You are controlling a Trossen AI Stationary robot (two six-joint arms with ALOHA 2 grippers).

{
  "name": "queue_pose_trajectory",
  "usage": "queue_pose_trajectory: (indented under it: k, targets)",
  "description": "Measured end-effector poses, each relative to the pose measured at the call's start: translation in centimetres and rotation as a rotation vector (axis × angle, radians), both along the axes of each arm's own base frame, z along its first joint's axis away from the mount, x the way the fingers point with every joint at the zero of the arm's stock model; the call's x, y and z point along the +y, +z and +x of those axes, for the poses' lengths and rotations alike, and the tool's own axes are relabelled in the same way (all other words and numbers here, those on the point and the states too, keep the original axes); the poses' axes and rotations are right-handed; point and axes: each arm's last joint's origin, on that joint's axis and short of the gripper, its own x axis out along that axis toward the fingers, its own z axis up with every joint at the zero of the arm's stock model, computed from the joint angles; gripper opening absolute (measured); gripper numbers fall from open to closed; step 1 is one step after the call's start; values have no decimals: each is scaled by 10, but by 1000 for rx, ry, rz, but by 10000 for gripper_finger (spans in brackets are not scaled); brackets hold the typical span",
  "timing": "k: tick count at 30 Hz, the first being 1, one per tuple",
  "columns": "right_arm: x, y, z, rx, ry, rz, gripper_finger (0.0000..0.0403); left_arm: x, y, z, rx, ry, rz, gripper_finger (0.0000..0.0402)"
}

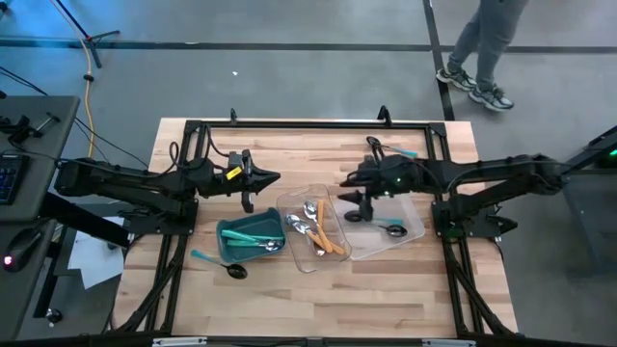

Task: Sort silverware by color (type)
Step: Put the blue spoon into the white bin

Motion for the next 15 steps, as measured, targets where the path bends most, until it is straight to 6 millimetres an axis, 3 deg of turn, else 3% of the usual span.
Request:
queue_pose_trajectory:
  k: [4,15]
  targets:
    - [-6,9,7,-118,-12,-33,162,0,0,0,-2,-1,-11,0]
    - [-17,13,8,-167,-76,-47,162,0,0,0,-3,-1,-16,0]
